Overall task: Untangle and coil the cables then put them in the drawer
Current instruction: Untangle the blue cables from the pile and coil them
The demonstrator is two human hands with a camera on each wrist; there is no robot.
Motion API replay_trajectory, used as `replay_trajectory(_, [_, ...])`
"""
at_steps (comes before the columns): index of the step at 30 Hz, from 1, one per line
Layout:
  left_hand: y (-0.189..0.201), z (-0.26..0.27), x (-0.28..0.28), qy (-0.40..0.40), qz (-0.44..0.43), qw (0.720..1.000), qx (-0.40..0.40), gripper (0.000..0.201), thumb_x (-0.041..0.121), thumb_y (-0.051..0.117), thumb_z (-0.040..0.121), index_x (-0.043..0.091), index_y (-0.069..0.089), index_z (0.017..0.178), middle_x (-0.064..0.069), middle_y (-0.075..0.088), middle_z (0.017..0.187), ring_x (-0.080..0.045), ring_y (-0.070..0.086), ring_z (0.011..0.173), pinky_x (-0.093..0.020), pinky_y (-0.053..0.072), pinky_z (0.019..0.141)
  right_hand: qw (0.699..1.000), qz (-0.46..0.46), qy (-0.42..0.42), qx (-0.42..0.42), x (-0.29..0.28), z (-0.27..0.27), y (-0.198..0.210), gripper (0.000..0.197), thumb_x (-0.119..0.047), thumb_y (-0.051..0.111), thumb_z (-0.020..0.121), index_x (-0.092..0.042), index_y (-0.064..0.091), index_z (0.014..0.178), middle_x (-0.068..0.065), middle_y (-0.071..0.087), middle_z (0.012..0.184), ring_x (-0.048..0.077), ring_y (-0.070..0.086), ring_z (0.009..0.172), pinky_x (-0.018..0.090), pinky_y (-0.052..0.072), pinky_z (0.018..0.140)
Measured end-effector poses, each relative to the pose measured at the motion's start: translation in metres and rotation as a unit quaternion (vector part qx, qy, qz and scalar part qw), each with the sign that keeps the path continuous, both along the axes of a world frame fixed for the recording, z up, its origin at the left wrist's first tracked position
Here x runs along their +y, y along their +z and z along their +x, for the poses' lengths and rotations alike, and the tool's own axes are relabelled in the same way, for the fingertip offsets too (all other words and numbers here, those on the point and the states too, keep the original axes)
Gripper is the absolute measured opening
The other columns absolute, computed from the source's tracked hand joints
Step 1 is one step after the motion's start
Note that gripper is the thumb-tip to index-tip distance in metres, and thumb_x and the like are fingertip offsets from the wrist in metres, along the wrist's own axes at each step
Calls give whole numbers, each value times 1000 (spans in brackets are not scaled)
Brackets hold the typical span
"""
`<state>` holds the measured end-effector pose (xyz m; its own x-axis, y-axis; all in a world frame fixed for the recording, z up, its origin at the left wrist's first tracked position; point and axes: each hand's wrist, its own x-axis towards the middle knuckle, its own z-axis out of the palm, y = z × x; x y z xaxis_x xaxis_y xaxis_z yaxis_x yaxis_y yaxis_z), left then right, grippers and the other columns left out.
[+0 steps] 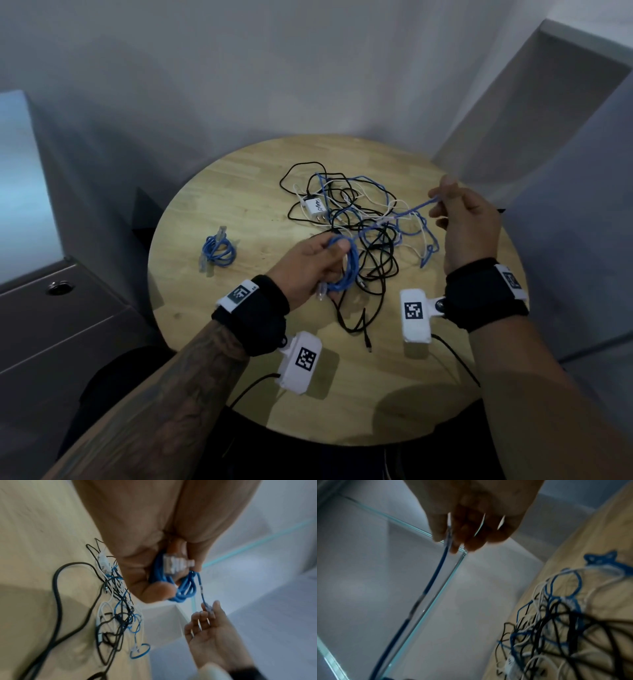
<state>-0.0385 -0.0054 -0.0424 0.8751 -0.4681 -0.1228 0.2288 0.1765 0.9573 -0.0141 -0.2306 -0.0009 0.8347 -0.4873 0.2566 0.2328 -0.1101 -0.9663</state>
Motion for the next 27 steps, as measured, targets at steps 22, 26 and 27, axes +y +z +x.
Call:
replay_trajectory(22, [16,13,18,39,-60,997,12,17,26,46,102,12,54,108,2,34,73,-7,28,48,-26,34,50,962,-16,245,117,59,-17,-25,7,-6,56,99,-8,62,100,8,74,85,17,72,73,29,55,62])
replay_trajectory(26, [18,13,17,20,-56,998,25,24,28,50,97,12,53,114,-1,44,84,-7,29,49,-27,35,53,956,50,259,131,61,-19,-21,6,-7,54,99,-10,59,102,7,73,83,14,55,52,21,41,45])
replay_trajectory(27, [18,13,17,9,-66,997,36,29,30,52,94,12,52,117,-4,44,83,-7,28,49,-26,34,52,951,60,267,141,63,-20,-22,9,-6,55,99,-13,59,101,4,72,78,13,47,48,20,36,42])
